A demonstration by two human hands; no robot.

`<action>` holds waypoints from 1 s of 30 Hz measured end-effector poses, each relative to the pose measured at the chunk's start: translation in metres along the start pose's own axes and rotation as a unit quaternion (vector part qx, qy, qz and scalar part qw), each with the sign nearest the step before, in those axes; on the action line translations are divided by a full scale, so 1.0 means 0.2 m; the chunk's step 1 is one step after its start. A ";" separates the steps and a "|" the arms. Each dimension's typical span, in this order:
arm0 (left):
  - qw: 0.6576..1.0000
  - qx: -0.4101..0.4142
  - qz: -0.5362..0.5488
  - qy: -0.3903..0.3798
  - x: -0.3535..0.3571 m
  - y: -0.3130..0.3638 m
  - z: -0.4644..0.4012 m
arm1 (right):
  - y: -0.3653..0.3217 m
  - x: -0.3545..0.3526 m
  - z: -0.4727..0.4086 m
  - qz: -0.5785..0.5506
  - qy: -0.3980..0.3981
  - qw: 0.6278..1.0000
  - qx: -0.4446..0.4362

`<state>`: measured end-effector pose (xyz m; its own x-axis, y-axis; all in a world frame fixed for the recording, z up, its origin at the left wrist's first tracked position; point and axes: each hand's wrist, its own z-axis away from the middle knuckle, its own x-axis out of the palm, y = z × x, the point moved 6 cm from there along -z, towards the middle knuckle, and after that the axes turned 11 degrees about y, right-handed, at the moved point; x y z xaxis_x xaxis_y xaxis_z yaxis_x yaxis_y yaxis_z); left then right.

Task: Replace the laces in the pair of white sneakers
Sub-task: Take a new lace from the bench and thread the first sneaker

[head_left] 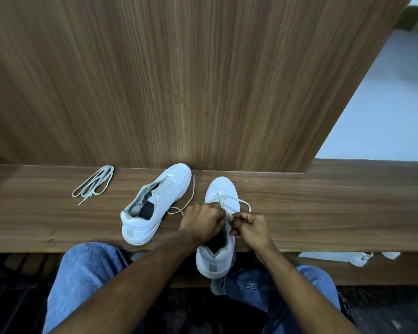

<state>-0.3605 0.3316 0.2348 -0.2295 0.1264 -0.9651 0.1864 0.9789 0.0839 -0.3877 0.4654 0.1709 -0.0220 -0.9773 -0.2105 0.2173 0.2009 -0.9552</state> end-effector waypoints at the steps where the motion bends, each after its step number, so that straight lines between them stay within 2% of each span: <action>1: 1.000 -0.006 -0.003 -0.004 0.00 0.00 0.00 | 0.00 0.00 0.00 -0.004 0.000 1.000 0.004; 10: 0.999 -0.046 0.025 0.003 0.01 0.02 0.00 | 0.00 0.00 0.01 -0.001 -0.009 1.000 -0.007; 14: 0.999 -0.040 0.036 0.007 0.01 0.02 -0.02 | 0.00 -0.01 0.02 -0.036 -0.021 0.999 0.025; 18: 0.997 -0.029 0.058 0.034 0.04 -0.01 -0.03 | -0.03 0.01 -0.01 0.033 -0.024 0.999 -0.028; 21: 0.994 -0.054 0.083 0.054 0.05 -0.06 0.01 | -0.07 0.01 -0.05 0.104 -0.002 0.990 -0.098; 23: 0.986 -0.081 0.126 0.076 0.06 -0.10 0.05 | -0.12 -0.05 -0.07 0.132 0.037 0.983 -0.126; 25: 0.969 -0.146 0.181 0.085 0.05 -0.16 0.08 | -0.20 -0.17 -0.09 0.031 0.124 0.985 -0.119; 28: 0.941 -0.243 0.228 0.063 0.07 -0.23 0.11 | -0.32 -0.43 -0.10 -0.144 0.297 0.936 -0.123; 30: 0.931 -0.262 0.251 0.039 0.08 -0.23 0.11 | -0.34 -0.52 -0.10 -0.154 0.345 0.913 -0.151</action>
<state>-0.3517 0.2848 0.2094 -0.3114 0.5805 -0.7523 -0.1972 0.7350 0.6488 -0.4203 0.5554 0.2533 -0.6698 -0.7363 0.0960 -0.1795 0.0351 -0.9831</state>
